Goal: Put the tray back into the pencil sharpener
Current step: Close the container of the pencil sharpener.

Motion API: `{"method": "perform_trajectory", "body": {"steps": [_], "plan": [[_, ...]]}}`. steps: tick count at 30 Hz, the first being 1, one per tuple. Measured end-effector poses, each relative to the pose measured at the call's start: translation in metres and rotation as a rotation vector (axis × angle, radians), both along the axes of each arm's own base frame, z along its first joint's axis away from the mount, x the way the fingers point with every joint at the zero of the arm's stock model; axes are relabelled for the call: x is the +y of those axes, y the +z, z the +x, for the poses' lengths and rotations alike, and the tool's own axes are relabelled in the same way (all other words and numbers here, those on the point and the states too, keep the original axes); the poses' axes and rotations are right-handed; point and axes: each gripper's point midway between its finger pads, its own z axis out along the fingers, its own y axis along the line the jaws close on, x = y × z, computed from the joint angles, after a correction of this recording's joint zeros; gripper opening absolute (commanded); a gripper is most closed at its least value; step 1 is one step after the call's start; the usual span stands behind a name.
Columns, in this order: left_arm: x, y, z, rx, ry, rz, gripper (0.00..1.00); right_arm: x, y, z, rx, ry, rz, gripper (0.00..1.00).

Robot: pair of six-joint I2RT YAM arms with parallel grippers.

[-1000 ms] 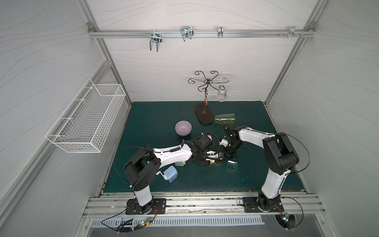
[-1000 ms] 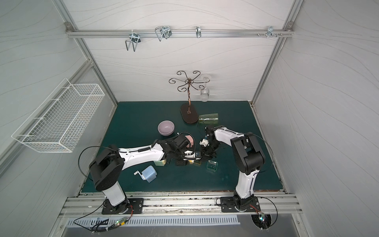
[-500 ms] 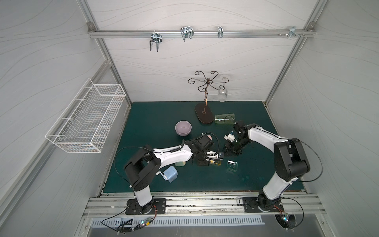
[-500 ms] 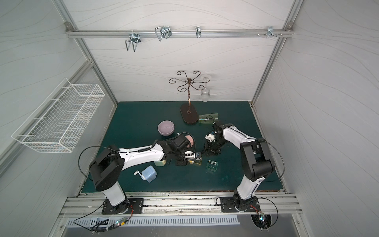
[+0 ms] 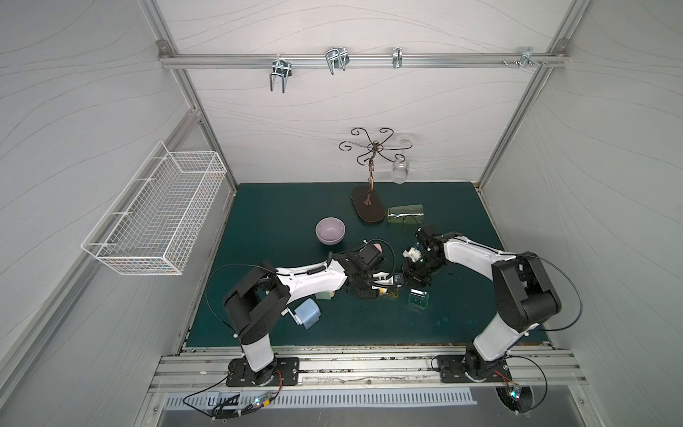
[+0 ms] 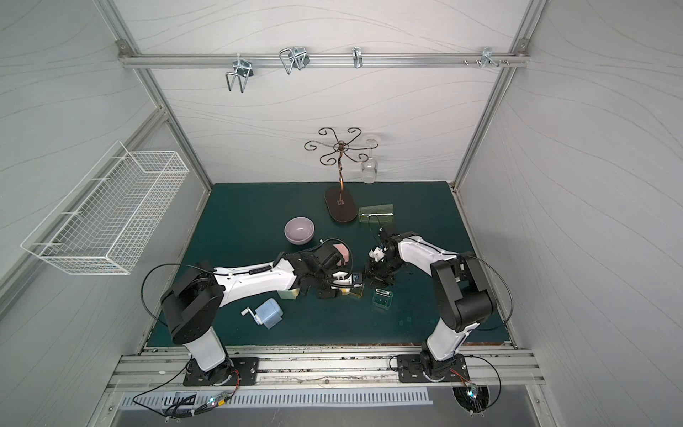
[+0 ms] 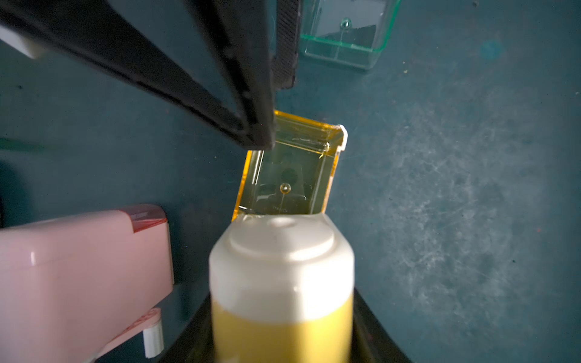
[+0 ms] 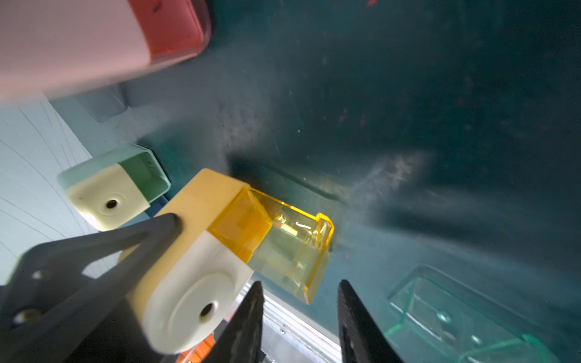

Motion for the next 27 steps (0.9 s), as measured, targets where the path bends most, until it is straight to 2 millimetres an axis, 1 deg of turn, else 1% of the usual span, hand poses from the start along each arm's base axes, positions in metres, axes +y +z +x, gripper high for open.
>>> {"method": "perform_trajectory", "body": {"steps": [4,16,27], "plan": [[0.000,0.000,0.000,0.002,0.009,-0.001,0.15,0.002,-0.009,-0.003,0.015,0.001,-0.013,0.30],[0.000,0.000,0.001,0.001,0.011,-0.004,0.15,0.002,-0.017,-0.005,0.009,0.028,-0.050,0.14],[0.000,0.000,-0.001,-0.039,-0.065,-0.031,0.15,-0.001,-0.016,-0.004,0.001,0.108,-0.092,0.11]]}}
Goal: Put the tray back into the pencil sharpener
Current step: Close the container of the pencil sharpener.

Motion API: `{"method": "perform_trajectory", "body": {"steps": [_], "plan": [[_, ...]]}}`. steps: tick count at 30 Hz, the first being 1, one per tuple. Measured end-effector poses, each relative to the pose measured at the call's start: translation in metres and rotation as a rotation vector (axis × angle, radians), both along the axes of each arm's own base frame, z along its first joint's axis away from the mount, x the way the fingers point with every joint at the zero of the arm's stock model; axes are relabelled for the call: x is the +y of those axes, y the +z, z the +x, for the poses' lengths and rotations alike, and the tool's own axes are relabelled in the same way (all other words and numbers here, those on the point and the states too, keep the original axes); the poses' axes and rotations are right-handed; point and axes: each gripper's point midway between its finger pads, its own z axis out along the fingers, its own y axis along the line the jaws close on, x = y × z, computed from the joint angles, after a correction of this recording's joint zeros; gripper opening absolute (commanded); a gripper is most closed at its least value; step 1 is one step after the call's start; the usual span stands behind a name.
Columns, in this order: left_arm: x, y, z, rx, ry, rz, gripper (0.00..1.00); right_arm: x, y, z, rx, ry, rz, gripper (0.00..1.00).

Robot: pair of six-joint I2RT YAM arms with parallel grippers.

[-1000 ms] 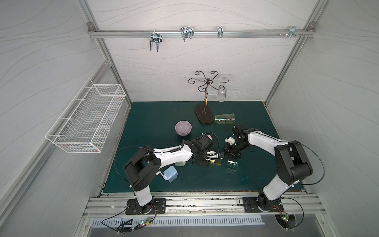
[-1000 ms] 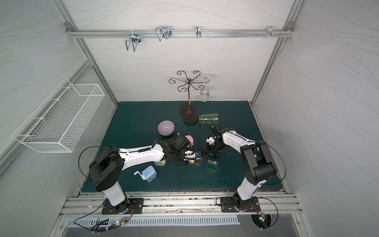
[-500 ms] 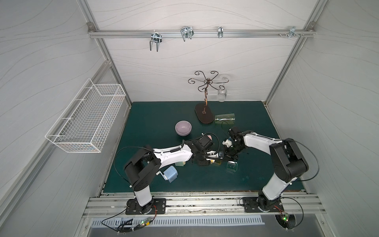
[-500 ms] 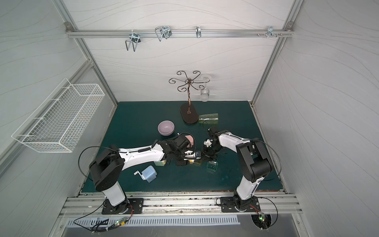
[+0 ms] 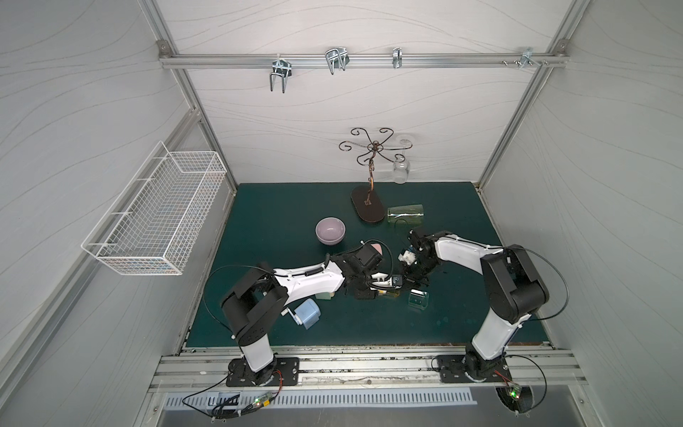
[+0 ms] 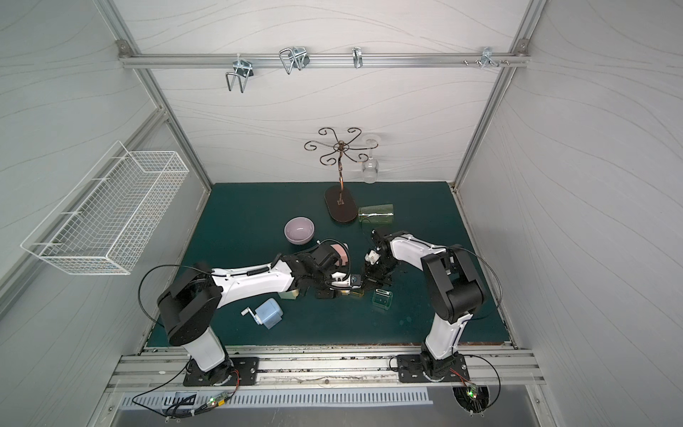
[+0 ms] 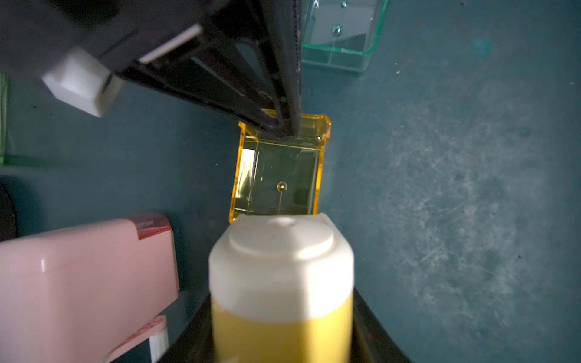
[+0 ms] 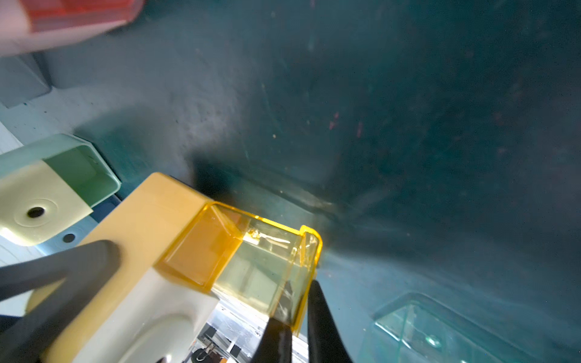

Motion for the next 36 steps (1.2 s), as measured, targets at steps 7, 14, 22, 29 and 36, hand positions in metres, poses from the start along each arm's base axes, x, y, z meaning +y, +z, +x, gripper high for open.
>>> {"method": "perform_trajectory", "body": {"steps": [7,14,22,29,36], "plan": [[-0.0015,0.0010,0.0013,-0.041,-0.062,-0.008,0.15,-0.0036,-0.0001,0.0025,-0.006,0.050,-0.036,0.09],[0.0001,0.0010,0.0044,-0.045,-0.043,-0.006,0.14,-0.0035,-0.0004,0.0025,-0.013,0.075,-0.054,0.08],[0.0001,0.0009,0.0057,-0.015,0.020,-0.020,0.14,-0.0031,-0.0018,0.0033,-0.019,0.073,-0.050,0.08],[0.0005,0.0009,0.0060,-0.001,0.043,-0.026,0.14,-0.0028,-0.0021,0.0039,-0.027,0.080,-0.042,0.08],[0.0011,0.0008,0.0053,0.008,0.032,-0.027,0.15,0.0004,-0.0008,0.0040,-0.051,0.116,-0.052,0.08]]}}
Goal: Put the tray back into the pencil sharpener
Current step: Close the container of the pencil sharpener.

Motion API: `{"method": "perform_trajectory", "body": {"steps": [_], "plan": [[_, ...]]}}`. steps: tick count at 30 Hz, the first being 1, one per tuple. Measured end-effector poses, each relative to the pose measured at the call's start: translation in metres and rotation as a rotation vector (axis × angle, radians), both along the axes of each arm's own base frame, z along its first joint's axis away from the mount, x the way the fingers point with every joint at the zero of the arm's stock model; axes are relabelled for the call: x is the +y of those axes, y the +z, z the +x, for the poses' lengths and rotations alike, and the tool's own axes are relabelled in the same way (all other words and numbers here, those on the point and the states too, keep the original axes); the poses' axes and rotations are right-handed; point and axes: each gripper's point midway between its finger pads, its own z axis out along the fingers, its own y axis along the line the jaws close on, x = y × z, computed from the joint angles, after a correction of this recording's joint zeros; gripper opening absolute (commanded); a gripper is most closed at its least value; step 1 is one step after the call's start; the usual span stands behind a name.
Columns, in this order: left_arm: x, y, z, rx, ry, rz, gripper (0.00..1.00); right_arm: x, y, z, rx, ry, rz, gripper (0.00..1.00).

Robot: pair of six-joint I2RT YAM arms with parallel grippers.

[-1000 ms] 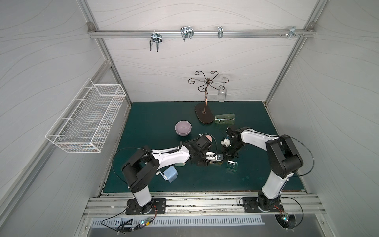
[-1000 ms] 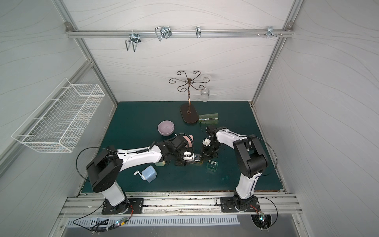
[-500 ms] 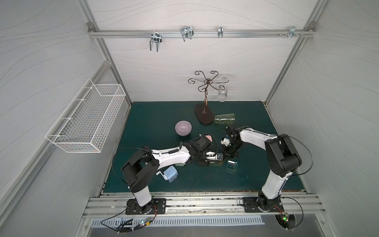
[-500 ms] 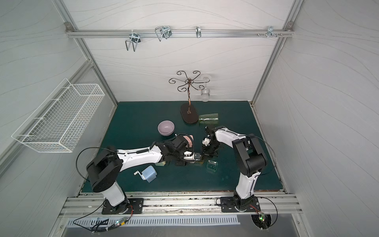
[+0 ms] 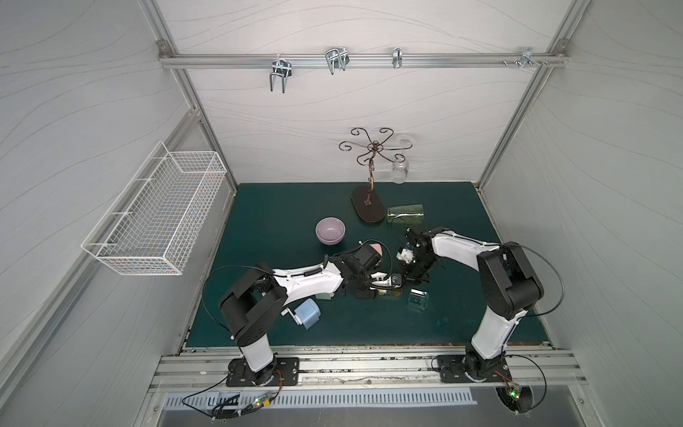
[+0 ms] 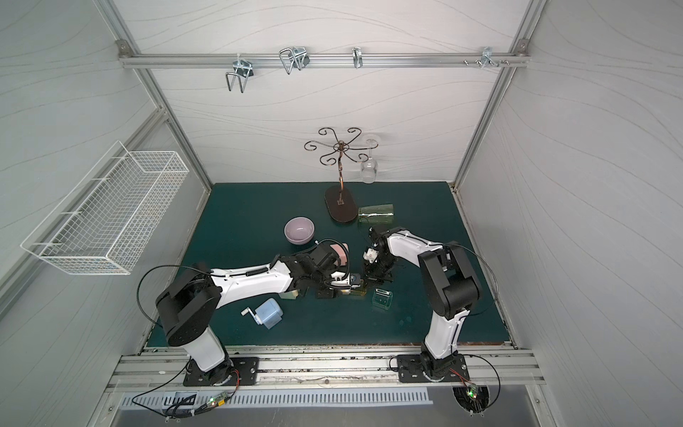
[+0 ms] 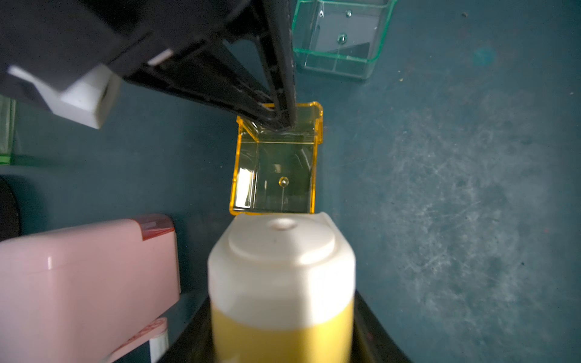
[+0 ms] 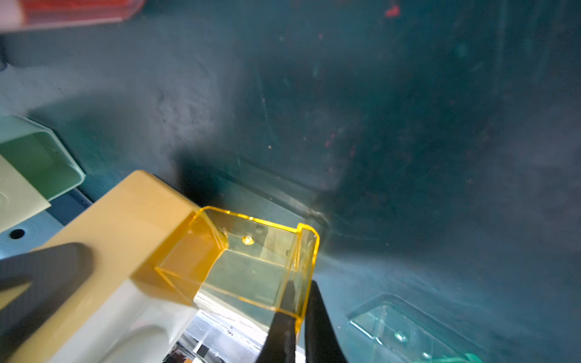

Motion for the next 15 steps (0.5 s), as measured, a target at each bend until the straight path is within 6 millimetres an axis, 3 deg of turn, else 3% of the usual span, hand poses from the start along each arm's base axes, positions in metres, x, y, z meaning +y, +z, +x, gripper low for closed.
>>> {"method": "perform_trajectory", "body": {"steps": [15], "plan": [[0.002,0.000,-0.002,0.018,-0.037,-0.008,0.15,0.013,0.004,0.003,-0.046,0.046,0.040,0.08]]}}
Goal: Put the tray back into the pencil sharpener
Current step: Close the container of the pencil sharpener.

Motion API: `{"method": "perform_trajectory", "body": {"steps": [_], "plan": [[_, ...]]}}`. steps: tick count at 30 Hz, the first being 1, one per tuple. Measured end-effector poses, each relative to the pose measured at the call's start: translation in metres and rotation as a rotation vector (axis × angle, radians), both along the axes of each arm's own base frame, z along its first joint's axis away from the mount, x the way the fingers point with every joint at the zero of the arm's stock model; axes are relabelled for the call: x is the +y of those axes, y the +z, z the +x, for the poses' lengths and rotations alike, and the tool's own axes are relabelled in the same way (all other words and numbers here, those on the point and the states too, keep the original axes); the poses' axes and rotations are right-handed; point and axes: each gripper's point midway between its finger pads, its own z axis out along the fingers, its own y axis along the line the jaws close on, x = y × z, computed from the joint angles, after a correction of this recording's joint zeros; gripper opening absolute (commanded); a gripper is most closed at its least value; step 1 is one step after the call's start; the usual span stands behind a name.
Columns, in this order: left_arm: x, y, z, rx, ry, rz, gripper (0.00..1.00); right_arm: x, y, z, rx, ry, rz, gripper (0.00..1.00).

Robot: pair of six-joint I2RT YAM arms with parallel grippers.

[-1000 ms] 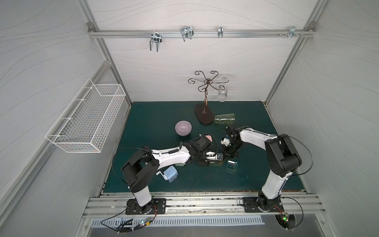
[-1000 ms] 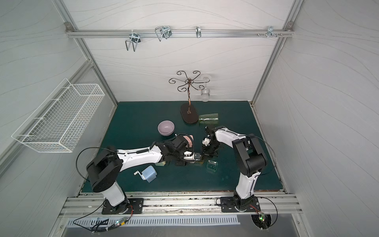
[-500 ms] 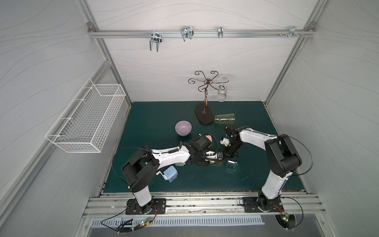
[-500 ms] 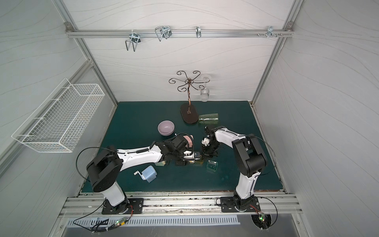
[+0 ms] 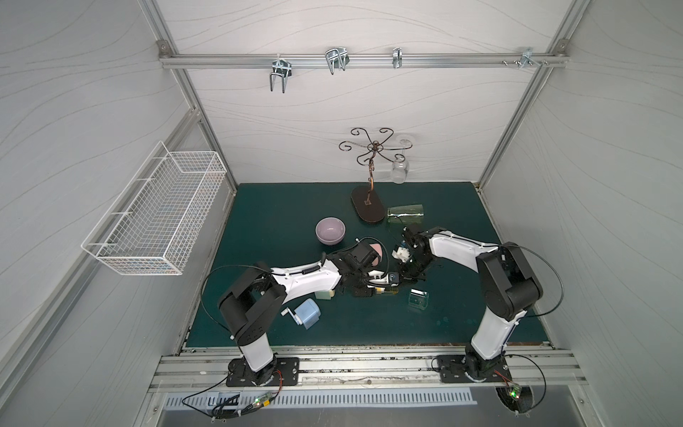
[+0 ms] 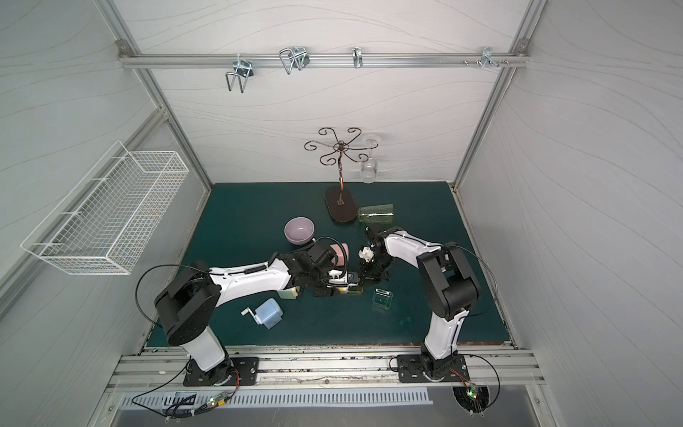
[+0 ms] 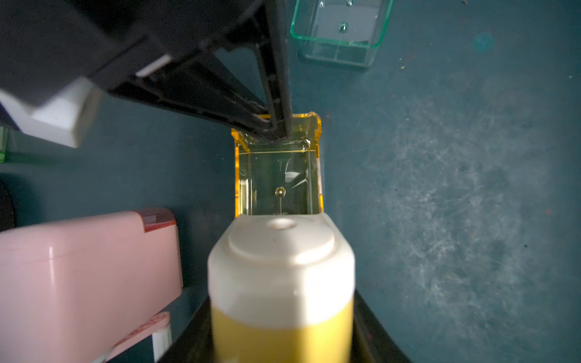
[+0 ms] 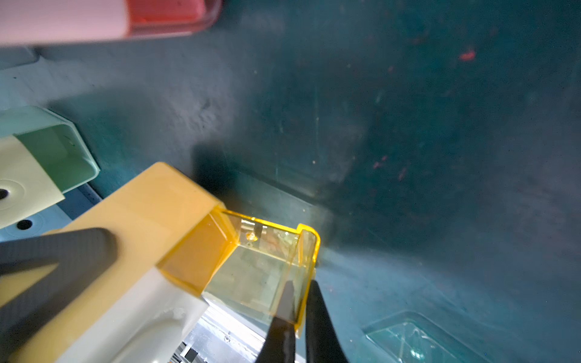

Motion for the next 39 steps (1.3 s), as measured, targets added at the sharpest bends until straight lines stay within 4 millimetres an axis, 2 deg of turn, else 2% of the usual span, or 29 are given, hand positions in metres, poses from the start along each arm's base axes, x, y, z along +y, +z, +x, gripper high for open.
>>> {"method": "perform_trajectory", "body": {"steps": [14,23,33,39], "plan": [[0.002,0.000,-0.001,-0.013,-0.024,0.012,0.15,0.004,0.001,-0.002,-0.024,0.011,-0.024,0.08],[0.007,0.000,-0.002,0.039,-0.004,0.007,0.14,0.009,0.002,-0.003,-0.056,0.058,-0.040,0.08],[0.014,-0.001,-0.001,0.059,0.030,0.024,0.13,0.025,0.006,-0.004,-0.005,-0.038,0.029,0.08],[0.016,-0.001,-0.001,0.050,0.041,0.006,0.13,0.028,0.008,-0.007,0.012,-0.050,0.029,0.07]]}}
